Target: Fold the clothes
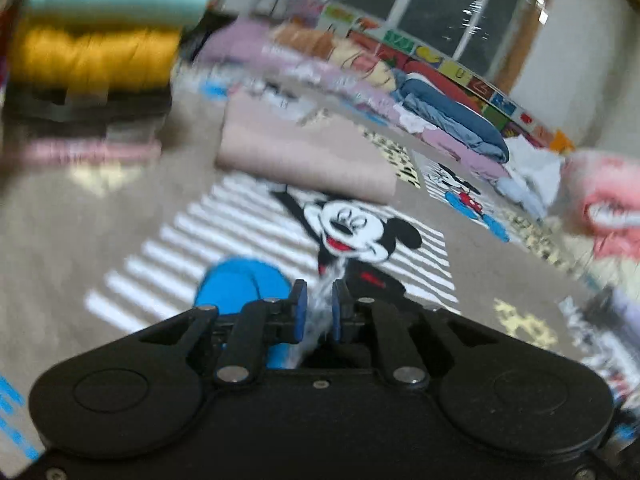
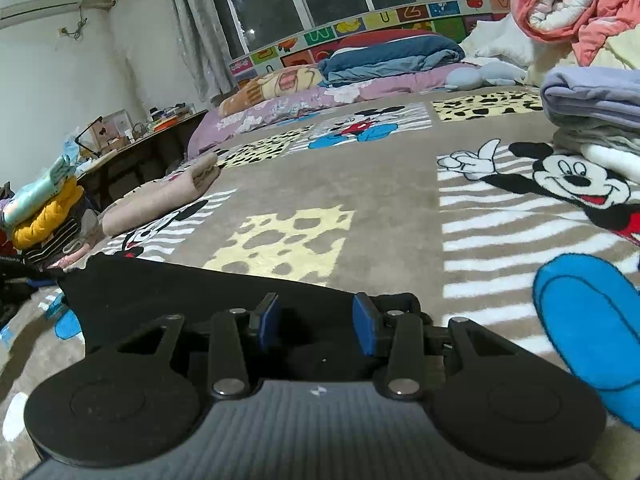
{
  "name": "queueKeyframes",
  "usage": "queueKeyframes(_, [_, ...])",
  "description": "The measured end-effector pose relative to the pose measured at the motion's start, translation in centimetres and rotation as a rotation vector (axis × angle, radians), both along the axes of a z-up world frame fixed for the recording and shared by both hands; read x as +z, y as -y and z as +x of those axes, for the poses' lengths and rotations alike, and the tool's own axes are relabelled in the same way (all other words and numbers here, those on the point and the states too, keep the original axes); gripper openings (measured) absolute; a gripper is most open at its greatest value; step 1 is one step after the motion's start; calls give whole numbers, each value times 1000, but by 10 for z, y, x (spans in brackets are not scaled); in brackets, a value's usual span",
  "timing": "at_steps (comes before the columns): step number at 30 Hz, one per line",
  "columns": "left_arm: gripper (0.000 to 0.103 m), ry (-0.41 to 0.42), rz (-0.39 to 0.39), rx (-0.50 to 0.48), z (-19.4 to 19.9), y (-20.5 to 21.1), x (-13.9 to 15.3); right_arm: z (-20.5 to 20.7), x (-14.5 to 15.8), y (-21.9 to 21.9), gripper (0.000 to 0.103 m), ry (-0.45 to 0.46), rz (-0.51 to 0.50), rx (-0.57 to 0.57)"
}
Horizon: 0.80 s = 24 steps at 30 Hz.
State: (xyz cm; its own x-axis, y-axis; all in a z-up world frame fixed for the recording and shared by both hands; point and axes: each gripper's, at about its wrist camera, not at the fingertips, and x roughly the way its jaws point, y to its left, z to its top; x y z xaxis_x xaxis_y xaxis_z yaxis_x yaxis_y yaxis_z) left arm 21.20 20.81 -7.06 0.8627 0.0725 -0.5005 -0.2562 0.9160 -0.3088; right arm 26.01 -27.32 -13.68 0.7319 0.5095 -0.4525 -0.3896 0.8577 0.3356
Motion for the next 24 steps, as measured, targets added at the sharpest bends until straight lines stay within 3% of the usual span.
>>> queueKeyframes(3, [9, 4, 96, -71, 5, 18, -1, -5, 6, -1, 46, 25, -3, 3])
queueKeyframes(7, [9, -1, 191, -248, 10, 50, -12, -12, 17, -3, 46, 67, 23, 35])
queueKeyframes(8, [11, -9, 199, -295, 13, 55, -17, -13, 19, -6, 46, 72, 31, 55])
queueKeyframes(9, [24, -29, 201, -317, 20, 59, -22, -12, 18, -9, 46, 66, 21, 67])
queueKeyframes(12, [29, -134, 201, -245, 33, 53, -44, -8, 12, -19, 46, 30, -36, 84])
queueKeyframes(13, [29, -139, 161, -220, 34, 46, -40, -4, 8, -20, 46, 3, -66, 72])
queueKeyframes(14, [29, -144, 175, -191, 33, 45, -35, -3, 7, -18, 44, -2, -64, 60])
queueKeyframes(17, [29, -146, 311, -102, 30, 42, -33, -2, 7, -10, 45, 0, -32, 29])
queueKeyframes(19, [38, -168, 296, -71, 33, 30, -38, -4, 9, -3, 45, 5, -8, 12])
queueKeyframes(21, [40, -165, 243, -37, 32, 18, -35, -5, 12, 5, 44, 9, 20, -10])
queueKeyframes(24, [37, -128, 308, 26, 25, 19, -26, -12, 23, 23, 46, 54, 65, -76])
